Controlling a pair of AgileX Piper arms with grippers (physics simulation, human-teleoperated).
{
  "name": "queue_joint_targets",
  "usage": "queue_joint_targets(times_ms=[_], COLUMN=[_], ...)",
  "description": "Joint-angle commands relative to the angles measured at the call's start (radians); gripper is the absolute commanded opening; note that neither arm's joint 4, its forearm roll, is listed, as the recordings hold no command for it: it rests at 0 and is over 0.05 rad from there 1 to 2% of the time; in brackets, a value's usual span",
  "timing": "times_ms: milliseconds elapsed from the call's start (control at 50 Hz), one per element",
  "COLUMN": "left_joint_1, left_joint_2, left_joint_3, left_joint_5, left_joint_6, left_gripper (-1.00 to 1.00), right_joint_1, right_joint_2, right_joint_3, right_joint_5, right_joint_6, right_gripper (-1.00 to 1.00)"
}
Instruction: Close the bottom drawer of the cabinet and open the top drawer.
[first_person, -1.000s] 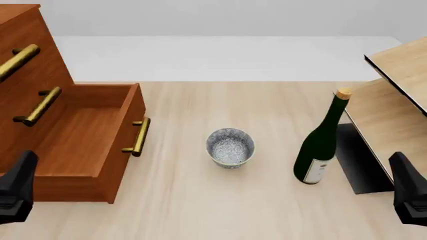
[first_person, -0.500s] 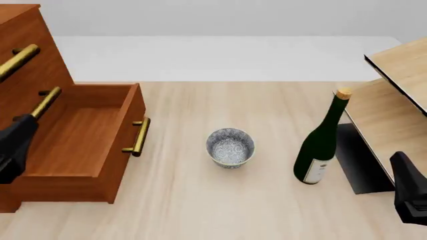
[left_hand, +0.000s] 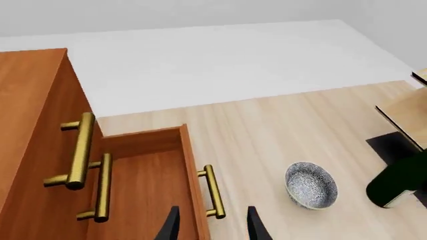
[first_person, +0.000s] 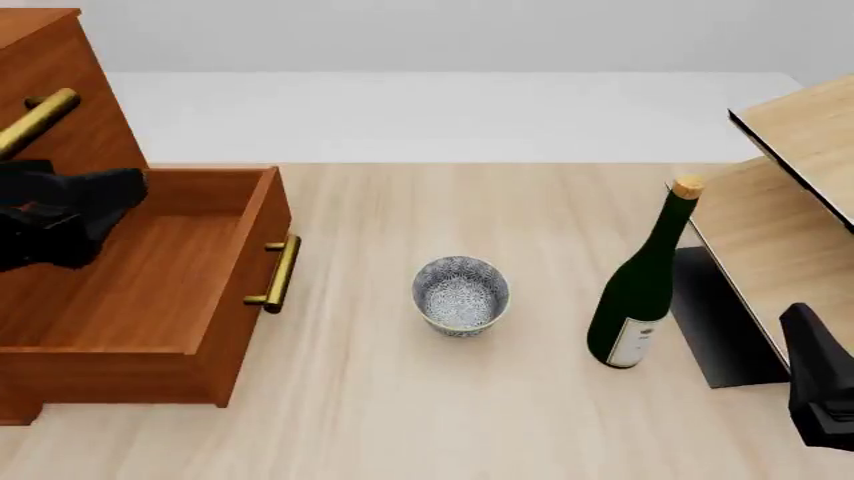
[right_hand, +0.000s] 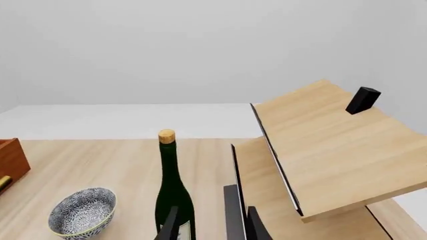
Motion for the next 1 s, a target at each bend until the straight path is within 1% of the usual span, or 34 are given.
queue_joint_targets(times_ms=[20,60,80,100,120,140,180,220,260,380,440,460,580,600,700,740,780,820,840,880,900,940,960,980,1000], left_joint_1=[-0.119,-0.126,-0.147,-0.156,-0.150,-0.156,-0.178,-0.209,-0.227,-0.245,-0.256,-0.276,-0.276,-0.300,-0.341,-0.331,-0.353,-0.345,-0.356,-0.340,-0.349,-0.341,-0.357,-0.360,-0.340], left_joint_2=[0.116,0.127,0.149,0.161,0.159,0.164,0.180,0.202,0.218,0.260,0.275,0.288,0.302,0.318,0.352,0.357,0.366,0.376,0.380,0.386,0.392,0.406,0.414,0.415,0.418], left_joint_3=[-0.102,-0.112,-0.116,-0.118,-0.120,-0.121,-0.121,-0.117,-0.113,-0.087,-0.080,-0.083,-0.089,-0.084,-0.068,-0.062,-0.058,-0.055,-0.055,-0.052,-0.052,-0.049,-0.048,-0.047,-0.041], left_joint_5=[0.080,0.080,0.081,0.082,0.083,0.084,0.087,0.089,0.086,0.071,0.068,0.069,0.077,0.078,0.074,0.077,0.071,0.075,0.071,0.075,0.073,0.079,0.076,0.076,0.081], left_joint_6=[-0.069,-0.049,-0.085,-0.096,-0.081,-0.083,-0.090,-0.117,-0.120,-0.141,-0.131,-0.141,-0.155,-0.181,-0.217,-0.202,-0.221,-0.213,-0.218,-0.202,-0.209,-0.205,-0.222,-0.224,-0.207], left_gripper=[1.00,1.00,1.00,1.00,1.00,1.00,1.00,1.00,1.00,1.00,1.00,1.00,1.00,1.00,1.00,1.00,1.00,1.00,1.00,1.00,1.00,1.00,1.00,1.00,1.00], right_joint_1=[-0.003,-0.005,-0.006,-0.008,-0.008,-0.009,-0.009,-0.010,-0.010,-0.012,-0.012,-0.012,-0.010,-0.011,-0.011,-0.011,-0.012,-0.012,-0.012,-0.012,-0.011,-0.011,-0.011,-0.011,-0.011], right_joint_2=[0.001,0.002,0.003,0.003,0.003,0.003,0.003,0.005,0.008,0.015,0.018,0.018,0.022,0.024,0.026,0.026,0.026,0.026,0.026,0.026,0.025,0.024,0.022,0.021,0.021], right_joint_3=[0.000,0.000,0.000,0.000,0.000,0.000,0.000,0.000,-0.001,-0.001,-0.001,-0.001,-0.001,-0.002,-0.002,-0.002,-0.002,-0.002,-0.002,-0.003,-0.002,-0.003,-0.003,-0.003,-0.003], right_joint_5=[-0.001,-0.002,-0.003,-0.003,-0.003,-0.003,-0.003,-0.005,-0.008,-0.014,-0.017,-0.017,-0.021,-0.023,-0.025,-0.025,-0.024,-0.024,-0.024,-0.024,-0.023,-0.022,-0.020,-0.020,-0.019], right_joint_6=[0.000,0.000,0.001,0.002,0.002,0.002,0.003,0.004,0.004,0.007,0.009,0.009,0.010,0.011,0.012,0.012,0.013,0.013,0.014,0.014,0.014,0.015,0.015,0.014,0.013], right_gripper=[1.00,1.00,1.00,1.00,1.00,1.00,1.00,1.00,1.00,1.00,1.00,1.00,1.00,1.00,1.00,1.00,1.00,1.00,1.00,1.00,1.00,1.00,1.00,1.00,1.00])
